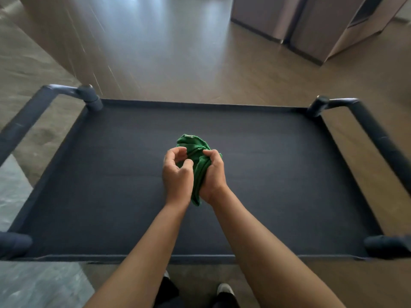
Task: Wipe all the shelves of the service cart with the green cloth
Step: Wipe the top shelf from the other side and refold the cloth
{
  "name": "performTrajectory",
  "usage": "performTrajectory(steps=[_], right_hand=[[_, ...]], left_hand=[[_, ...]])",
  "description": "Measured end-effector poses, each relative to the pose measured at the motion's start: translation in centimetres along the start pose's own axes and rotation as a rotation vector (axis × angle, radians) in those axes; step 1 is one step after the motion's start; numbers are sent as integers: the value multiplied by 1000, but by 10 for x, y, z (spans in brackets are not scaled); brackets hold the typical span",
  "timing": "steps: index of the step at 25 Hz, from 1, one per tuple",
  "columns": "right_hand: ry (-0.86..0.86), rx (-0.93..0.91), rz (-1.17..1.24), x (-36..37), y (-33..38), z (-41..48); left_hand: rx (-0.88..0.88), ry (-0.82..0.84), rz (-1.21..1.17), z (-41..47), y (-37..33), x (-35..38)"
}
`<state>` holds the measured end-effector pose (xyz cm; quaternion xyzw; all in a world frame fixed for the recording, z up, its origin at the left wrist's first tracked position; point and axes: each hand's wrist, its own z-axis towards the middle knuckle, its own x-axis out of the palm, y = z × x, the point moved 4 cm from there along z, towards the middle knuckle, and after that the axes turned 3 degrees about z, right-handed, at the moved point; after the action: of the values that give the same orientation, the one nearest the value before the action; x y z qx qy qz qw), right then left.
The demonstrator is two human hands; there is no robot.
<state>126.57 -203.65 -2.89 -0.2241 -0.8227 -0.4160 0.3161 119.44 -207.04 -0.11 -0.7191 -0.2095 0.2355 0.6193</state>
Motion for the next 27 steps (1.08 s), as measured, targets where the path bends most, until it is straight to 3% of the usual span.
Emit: performTrajectory(steps=[5,11,16,21,24,27], right_hand=[[-75,-76,-19,-79,71,-38],[-131,-217,-6,-164,137,-76],[-196,-342,-11,-208,180,-99],[-272,-500,-66,-240,228,-119],[-456,-595,-390,-257,236,-119],[-579,-410,-917,-271,201,-105]], left_hand=[[-31,121,14,-61,4,89],[-69,383,46,-117,1,175],[-110,607,96,-147,0,224],[-183,705,56,-165,4,253],[-238,695,40,-166,15,252],[-310,613,56,-159,32,241]])
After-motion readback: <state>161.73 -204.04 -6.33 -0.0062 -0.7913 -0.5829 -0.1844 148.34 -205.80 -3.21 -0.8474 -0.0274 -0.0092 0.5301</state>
